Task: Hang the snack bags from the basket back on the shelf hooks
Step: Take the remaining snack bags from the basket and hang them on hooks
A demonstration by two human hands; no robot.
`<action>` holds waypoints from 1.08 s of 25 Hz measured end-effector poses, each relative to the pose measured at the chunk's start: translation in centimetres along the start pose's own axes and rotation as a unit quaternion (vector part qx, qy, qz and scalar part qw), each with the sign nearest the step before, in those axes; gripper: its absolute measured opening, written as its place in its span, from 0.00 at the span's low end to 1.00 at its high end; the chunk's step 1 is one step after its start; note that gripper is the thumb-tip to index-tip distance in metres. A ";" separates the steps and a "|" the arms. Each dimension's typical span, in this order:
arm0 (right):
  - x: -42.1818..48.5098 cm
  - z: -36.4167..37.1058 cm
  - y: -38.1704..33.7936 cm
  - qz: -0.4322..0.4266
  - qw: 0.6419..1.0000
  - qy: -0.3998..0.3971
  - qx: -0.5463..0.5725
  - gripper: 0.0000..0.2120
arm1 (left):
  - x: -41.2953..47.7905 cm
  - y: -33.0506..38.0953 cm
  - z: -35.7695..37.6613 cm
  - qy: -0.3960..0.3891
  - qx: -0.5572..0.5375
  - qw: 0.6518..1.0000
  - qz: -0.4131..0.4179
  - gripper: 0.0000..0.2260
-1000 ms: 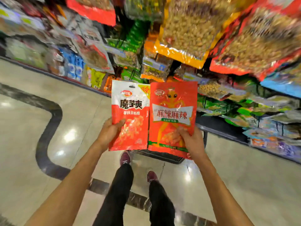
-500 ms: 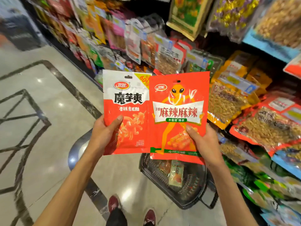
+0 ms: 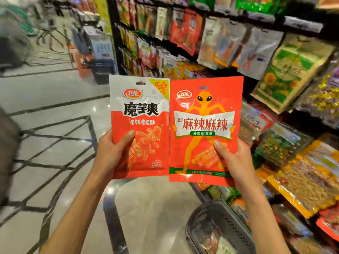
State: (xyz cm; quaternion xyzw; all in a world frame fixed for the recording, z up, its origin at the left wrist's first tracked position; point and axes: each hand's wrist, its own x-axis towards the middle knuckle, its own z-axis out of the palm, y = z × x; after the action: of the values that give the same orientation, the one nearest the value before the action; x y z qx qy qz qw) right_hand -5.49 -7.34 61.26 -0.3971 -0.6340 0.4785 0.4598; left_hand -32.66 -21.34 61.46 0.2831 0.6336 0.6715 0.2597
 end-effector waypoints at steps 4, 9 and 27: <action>1.3 5.8 -0.6 -0.018 1.000 -0.017 -0.001 0.07 | 2.6 0.3 -6.0 0.027 0.006 1.000 0.010 0.13; 3.3 12.3 -0.2 -0.009 1.000 -0.012 0.016 0.08 | 6.7 -0.1 -12.3 0.057 0.005 0.998 0.000 0.10; 31.7 33.5 0.4 -0.022 0.999 -0.011 0.036 0.09 | 41.4 1.4 -17.6 0.049 0.009 0.999 0.012 0.08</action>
State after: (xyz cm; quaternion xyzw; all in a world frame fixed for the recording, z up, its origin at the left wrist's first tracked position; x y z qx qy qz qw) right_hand -46.00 14.54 63.35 -0.3611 -0.6296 0.4953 0.4774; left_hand -74.31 -4.48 64.33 0.2599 0.6479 0.6822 0.2175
